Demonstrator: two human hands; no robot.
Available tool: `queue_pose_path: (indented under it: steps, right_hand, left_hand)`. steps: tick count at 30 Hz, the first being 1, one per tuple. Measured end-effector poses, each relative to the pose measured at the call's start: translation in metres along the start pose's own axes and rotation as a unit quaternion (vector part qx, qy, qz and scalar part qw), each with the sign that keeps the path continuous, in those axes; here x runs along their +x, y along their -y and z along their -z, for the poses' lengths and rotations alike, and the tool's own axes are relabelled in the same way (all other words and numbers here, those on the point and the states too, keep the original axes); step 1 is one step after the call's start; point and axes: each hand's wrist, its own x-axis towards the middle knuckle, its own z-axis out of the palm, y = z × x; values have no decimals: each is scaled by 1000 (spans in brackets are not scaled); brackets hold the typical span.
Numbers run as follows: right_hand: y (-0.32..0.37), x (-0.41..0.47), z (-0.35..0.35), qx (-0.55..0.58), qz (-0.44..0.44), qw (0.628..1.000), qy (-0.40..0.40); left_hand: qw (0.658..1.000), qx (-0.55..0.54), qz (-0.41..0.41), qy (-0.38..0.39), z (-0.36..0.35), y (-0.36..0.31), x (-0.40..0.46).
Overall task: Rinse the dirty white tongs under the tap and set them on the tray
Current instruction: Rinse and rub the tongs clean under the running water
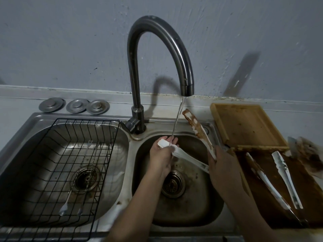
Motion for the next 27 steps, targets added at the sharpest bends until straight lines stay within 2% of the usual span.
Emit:
queue_pose_path:
  steps: [3, 8, 11, 19, 23, 27]
  right_hand:
    - [-3, -2, -7, 57, 1, 998, -20]
    - [-2, -7, -19, 111, 12, 994, -16]
    - [-4, -7, -20, 134, 21, 990, -22]
    - [-13, -6, -29, 163, -1, 987, -3]
    - [-15, -4, -31, 191, -39, 980, 48]
    - [-12, -4, -29, 223, -70, 971, 45]
  left_hand:
    - [1000, -5, 1, 10, -4, -11, 1]
    - [990, 128, -66, 3, -7, -24, 2]
    - [982, 161, -95, -3, -3, -21, 3]
    - [982, 85, -166, 10, -6, -14, -1]
    - [983, 32, -169, 67, -9, -19, -5]
    - [986, 28, -152, 63, -2, -17, -4]
